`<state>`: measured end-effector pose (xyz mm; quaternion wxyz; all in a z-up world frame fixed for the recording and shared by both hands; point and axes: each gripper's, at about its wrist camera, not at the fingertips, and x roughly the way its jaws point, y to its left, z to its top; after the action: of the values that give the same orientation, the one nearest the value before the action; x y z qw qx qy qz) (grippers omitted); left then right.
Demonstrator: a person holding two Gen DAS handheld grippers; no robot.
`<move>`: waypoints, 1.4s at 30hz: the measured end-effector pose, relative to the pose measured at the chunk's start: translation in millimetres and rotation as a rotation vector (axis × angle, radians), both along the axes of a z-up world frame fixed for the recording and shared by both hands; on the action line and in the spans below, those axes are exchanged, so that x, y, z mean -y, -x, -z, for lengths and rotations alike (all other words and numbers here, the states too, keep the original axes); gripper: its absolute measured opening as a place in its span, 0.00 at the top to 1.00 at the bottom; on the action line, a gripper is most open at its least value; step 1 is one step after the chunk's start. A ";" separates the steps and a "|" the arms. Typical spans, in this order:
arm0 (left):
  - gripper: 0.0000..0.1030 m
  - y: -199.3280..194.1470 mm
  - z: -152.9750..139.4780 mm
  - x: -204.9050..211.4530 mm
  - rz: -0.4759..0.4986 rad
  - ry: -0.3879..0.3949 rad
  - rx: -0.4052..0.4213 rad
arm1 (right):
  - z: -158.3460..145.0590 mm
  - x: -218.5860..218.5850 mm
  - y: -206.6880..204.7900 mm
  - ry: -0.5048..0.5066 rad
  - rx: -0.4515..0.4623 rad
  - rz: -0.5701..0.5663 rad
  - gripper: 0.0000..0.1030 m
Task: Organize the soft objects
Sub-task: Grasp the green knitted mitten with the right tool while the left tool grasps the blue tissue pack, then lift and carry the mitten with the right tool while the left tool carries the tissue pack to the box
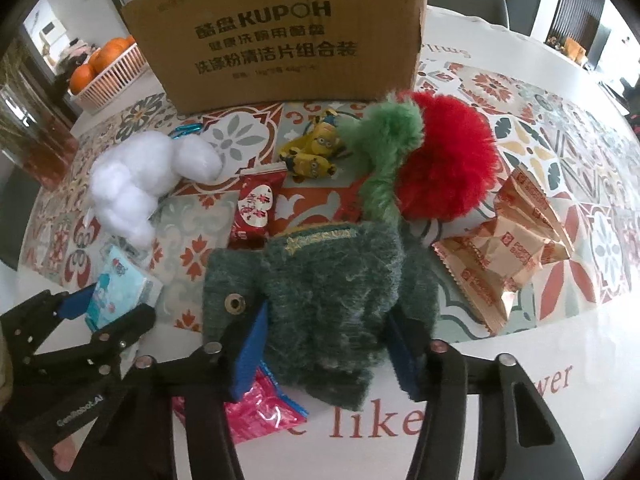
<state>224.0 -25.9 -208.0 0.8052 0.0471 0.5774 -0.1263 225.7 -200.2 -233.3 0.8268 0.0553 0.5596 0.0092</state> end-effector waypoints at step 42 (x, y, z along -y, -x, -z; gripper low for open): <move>0.45 35.7 -106.8 11.0 0.017 0.156 0.237 | -123.3 1.8 44.0 -0.136 0.282 0.005 0.77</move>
<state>188.3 -36.9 -101.1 0.8680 0.0037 0.4661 -0.1711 181.7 -202.0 -110.0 0.8916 0.1105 0.4360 0.0527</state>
